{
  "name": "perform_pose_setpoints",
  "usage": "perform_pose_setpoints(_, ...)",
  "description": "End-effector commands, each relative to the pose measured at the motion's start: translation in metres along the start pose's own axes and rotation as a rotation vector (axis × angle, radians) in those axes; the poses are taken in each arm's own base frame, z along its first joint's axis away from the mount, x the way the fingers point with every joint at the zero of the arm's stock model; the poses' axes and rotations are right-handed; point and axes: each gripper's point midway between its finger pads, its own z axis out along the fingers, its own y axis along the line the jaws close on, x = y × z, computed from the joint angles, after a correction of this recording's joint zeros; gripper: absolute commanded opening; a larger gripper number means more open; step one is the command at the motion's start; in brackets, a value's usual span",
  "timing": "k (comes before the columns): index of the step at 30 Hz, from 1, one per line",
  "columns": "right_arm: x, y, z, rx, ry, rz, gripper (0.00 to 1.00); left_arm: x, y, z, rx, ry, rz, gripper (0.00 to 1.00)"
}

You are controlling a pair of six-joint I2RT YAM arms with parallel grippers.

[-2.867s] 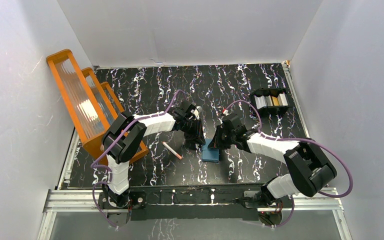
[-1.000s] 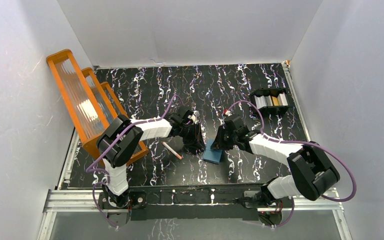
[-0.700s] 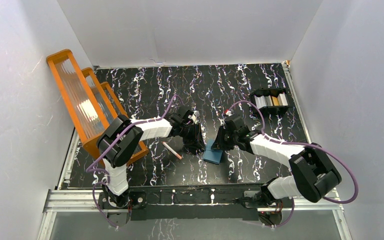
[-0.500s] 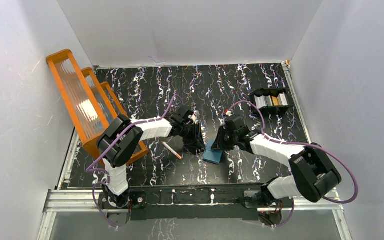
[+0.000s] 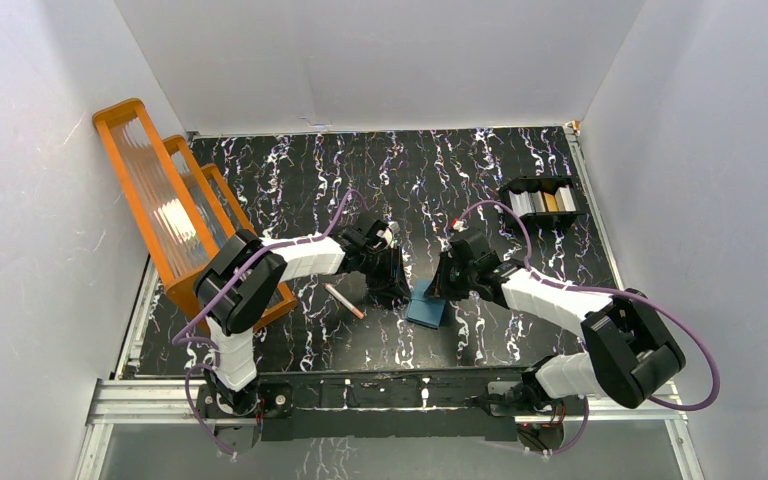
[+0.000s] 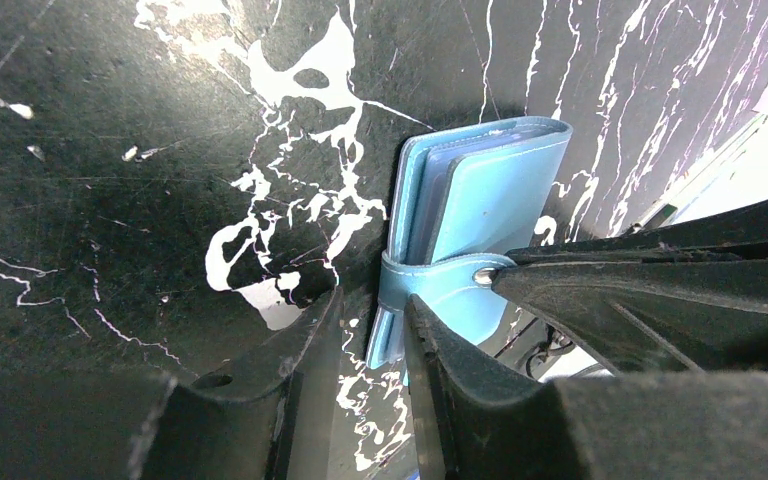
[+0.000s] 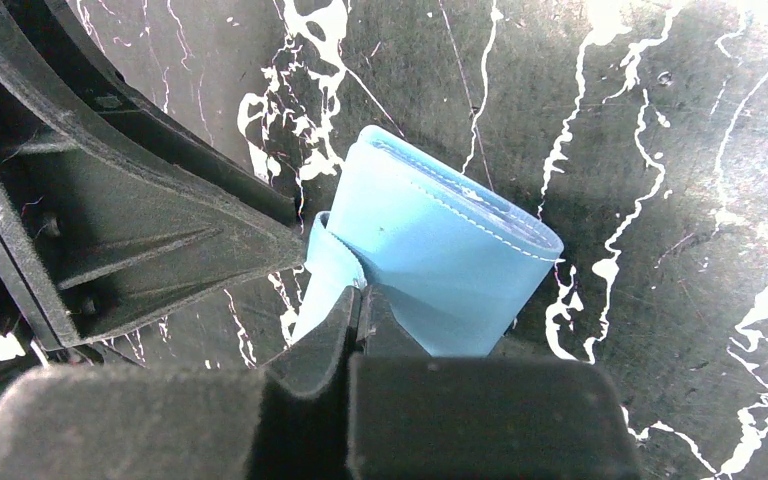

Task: Put the credit cards into the card holder
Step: Close the card holder at the center of the board.

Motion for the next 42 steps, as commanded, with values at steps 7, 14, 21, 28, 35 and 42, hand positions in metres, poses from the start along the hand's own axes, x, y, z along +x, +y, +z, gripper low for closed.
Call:
perform_pose_setpoints(7,-0.006,0.003,-0.004,-0.007,-0.027,0.014,0.0,0.0,0.0,-0.005,-0.04,0.016,0.007,0.29)
perform_pose_setpoints(14,0.002,-0.003,-0.002,0.0,-0.01,0.03,0.0,-0.007,-0.011,-0.009,-0.016,-0.003,0.011,0.3)
perform_pose_setpoints(21,0.004,0.0,-0.002,-0.02,-0.007,0.037,0.0,-0.006,-0.021,-0.006,0.045,0.007,0.005,0.32)
perform_pose_setpoints(28,0.013,0.002,0.002,-0.057,0.015,0.064,0.0,-0.001,-0.02,0.001,0.057,0.033,-0.004,0.33)
perform_pose_setpoints(35,-0.001,0.014,-0.006,-0.075,-0.015,0.054,0.0,0.001,-0.015,0.004,0.047,0.043,-0.009,0.33)
perform_pose_setpoints(42,0.001,0.017,-0.011,-0.095,-0.017,0.075,0.0,0.0,-0.016,0.003,0.046,0.036,-0.006,0.33)
